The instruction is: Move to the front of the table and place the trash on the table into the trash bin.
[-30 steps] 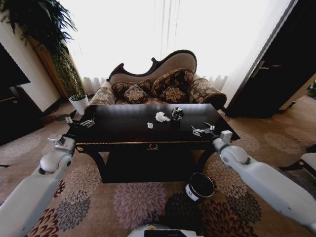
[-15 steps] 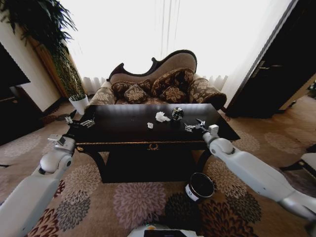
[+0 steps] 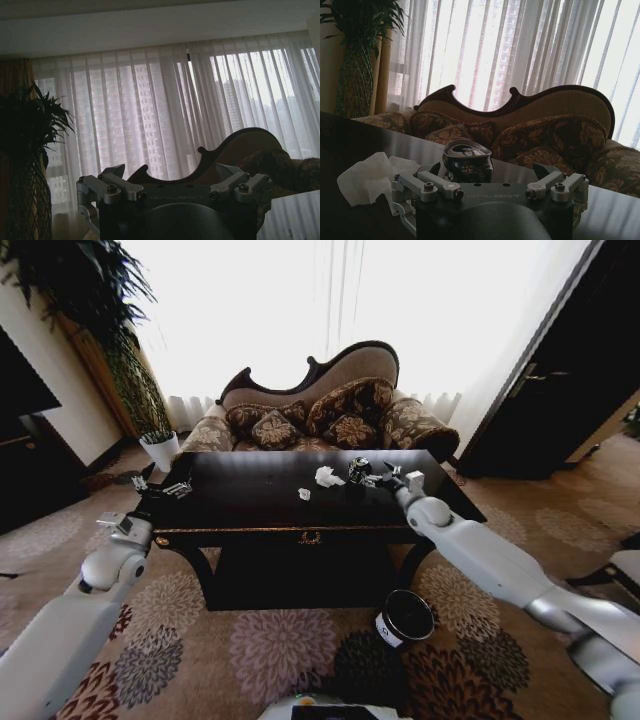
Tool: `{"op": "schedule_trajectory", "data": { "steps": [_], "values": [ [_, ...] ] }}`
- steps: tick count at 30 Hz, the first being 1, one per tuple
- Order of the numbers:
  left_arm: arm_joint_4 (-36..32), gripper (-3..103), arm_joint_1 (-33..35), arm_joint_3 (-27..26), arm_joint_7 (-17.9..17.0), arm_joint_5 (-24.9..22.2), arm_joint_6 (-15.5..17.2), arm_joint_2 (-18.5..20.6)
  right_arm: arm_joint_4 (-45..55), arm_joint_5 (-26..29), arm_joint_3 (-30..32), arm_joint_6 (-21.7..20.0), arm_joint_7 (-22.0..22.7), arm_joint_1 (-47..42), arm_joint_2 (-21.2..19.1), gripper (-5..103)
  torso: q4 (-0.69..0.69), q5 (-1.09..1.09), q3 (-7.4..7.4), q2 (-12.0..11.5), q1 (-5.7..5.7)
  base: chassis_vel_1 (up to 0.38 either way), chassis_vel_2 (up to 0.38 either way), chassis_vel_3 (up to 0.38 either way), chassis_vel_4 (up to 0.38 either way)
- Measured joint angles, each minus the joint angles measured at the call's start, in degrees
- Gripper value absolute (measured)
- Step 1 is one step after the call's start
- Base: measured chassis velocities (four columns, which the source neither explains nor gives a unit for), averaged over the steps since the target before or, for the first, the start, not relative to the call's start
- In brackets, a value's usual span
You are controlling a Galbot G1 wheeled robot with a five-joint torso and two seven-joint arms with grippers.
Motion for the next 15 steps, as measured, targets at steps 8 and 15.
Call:
{"op": "schedule_trajectory", "data": {
  "steps": [8,15],
  "values": [
    [0.0,100,0.0,0.0,0.0,0.0,0.0,0.0,-2.3,-1.6,-1.6,0.3,-0.2,1.4,2.7,100,0.0,0.0,0.0,0.0,0.0,0.0,0.0,0.0,0.0],
    [0.0,100,0.0,0.0,0.0,0.0,0.0,0.0,-5.4,-2.7,-2.5,0.7,-0.6,2.4,4.7,100,0.0,0.0,0.0,0.0,0.0,0.0,0.0,0.0,0.0]
  ]
}}
